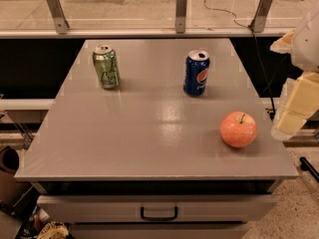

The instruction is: Pick apple

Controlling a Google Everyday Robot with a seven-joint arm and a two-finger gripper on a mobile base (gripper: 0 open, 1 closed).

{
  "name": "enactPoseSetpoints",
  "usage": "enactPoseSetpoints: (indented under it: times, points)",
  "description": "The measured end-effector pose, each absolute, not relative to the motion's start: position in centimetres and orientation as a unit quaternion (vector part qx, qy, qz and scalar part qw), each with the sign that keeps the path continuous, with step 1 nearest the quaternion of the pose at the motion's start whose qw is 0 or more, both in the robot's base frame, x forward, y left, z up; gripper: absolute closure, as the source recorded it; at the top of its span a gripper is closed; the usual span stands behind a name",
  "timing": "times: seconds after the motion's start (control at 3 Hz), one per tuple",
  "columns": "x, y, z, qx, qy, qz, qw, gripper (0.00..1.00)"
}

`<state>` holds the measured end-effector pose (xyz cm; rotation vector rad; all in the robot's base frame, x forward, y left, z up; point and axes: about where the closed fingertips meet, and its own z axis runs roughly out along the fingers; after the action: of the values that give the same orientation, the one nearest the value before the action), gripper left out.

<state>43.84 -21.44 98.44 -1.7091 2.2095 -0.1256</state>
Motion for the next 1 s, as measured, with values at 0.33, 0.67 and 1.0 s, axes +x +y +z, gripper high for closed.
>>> enactPoseSetpoints:
  times: [0.33, 0.67, 1.0]
  points:
    - [43.8, -21.4, 98.4, -0.602, 0.778, -0.044, 0.172, 0.00]
    - [44.0, -21.7, 97.9, -0.604, 0.773, -0.023, 0.194, 0.00]
    - [44.5, -22.3, 96.5, -0.607, 0.755, 0.030, 0.245, 0.00]
